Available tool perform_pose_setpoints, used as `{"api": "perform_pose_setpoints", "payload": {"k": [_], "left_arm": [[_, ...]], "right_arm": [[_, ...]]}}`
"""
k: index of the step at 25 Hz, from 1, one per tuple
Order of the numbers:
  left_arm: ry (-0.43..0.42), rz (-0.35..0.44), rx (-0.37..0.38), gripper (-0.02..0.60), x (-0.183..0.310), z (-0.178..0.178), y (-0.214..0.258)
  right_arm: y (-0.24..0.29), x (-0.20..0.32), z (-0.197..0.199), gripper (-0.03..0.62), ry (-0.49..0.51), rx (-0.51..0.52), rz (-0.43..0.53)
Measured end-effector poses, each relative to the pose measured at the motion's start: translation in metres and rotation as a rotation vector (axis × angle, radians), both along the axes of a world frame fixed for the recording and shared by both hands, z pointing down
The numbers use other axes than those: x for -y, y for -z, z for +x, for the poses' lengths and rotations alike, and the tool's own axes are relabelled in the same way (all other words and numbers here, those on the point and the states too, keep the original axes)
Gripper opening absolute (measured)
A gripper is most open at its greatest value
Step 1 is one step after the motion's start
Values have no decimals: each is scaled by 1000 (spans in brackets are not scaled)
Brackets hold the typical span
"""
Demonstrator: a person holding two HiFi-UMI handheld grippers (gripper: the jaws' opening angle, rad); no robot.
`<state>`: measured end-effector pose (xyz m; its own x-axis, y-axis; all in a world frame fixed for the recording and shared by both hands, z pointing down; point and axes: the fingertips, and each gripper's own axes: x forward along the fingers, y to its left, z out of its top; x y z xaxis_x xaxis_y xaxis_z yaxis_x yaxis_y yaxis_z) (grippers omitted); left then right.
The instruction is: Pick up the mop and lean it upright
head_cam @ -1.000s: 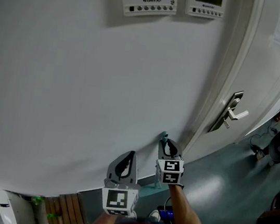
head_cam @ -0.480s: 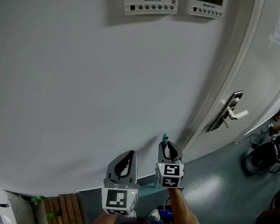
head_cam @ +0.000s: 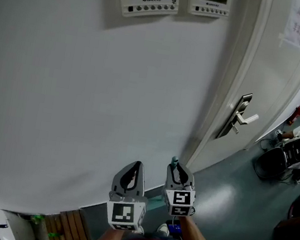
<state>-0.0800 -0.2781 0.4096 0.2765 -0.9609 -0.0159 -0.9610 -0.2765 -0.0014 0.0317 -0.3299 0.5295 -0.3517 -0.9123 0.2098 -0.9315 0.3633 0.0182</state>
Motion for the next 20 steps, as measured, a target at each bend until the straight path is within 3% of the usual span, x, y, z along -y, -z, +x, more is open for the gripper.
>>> {"api": "perform_pose_setpoints", "payload": {"k": [20], "left_arm": [[-25,5,-7,15,0,7,2]], "right_arm": [[10,-26,10,106,-24,37,19]]}}
